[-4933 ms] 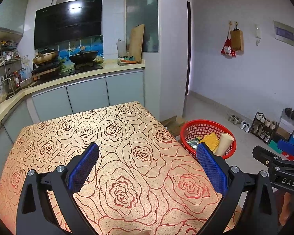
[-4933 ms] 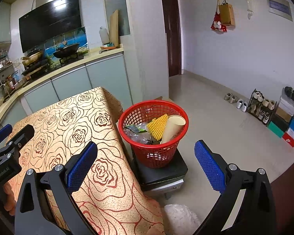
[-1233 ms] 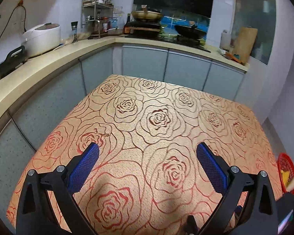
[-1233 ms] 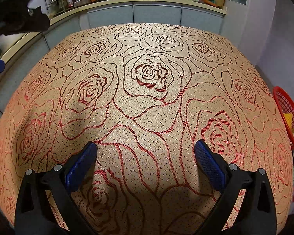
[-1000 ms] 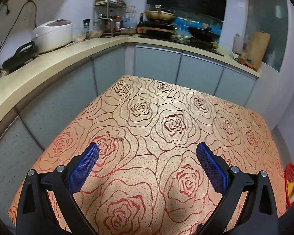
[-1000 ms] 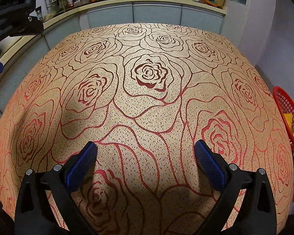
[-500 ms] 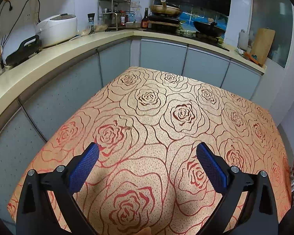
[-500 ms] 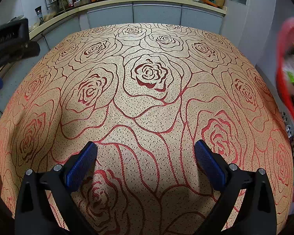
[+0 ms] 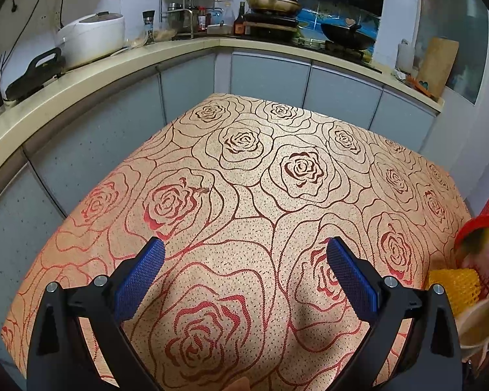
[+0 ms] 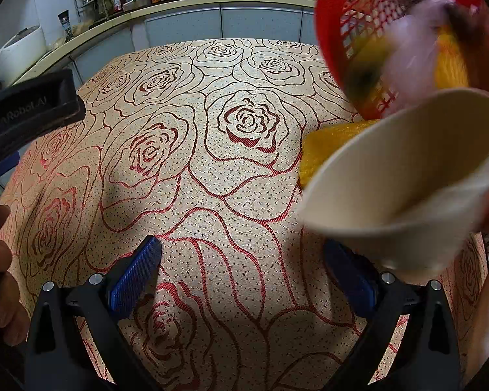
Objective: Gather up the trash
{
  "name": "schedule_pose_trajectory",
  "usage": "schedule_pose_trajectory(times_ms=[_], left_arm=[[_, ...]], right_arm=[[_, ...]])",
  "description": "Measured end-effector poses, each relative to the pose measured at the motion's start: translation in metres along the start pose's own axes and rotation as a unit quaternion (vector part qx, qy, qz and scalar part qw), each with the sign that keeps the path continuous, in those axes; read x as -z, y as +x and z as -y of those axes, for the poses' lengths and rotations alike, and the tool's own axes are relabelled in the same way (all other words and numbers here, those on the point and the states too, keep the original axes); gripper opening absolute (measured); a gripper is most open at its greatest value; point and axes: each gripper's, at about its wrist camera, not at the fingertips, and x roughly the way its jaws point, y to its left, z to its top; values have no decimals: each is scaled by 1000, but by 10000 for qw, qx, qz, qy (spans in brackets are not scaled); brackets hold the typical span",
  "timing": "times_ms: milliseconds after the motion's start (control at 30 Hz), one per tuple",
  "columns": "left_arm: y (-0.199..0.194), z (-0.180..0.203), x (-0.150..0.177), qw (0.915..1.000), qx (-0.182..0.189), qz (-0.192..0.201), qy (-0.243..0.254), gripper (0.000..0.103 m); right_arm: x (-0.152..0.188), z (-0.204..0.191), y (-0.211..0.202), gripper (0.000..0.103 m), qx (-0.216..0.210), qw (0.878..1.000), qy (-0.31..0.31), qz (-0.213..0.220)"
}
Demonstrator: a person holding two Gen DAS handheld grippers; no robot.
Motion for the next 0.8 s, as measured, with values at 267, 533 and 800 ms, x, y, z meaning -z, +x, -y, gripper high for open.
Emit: schedule_pose_trajectory(times_ms=[267,533,800], left_arm=[[-2,-9,-1,9999,-33,68,-86,96],[-6,-19,-6,9997,-123,143,-181,96],[-9,-21,-7,9996,-120,171,-185,96]], right_arm=[[0,0,0,97,1,10000,0,0],[0,-1,0,97,0,10000,4,-3],[0,-1,0,97,0,10000,3,-3]])
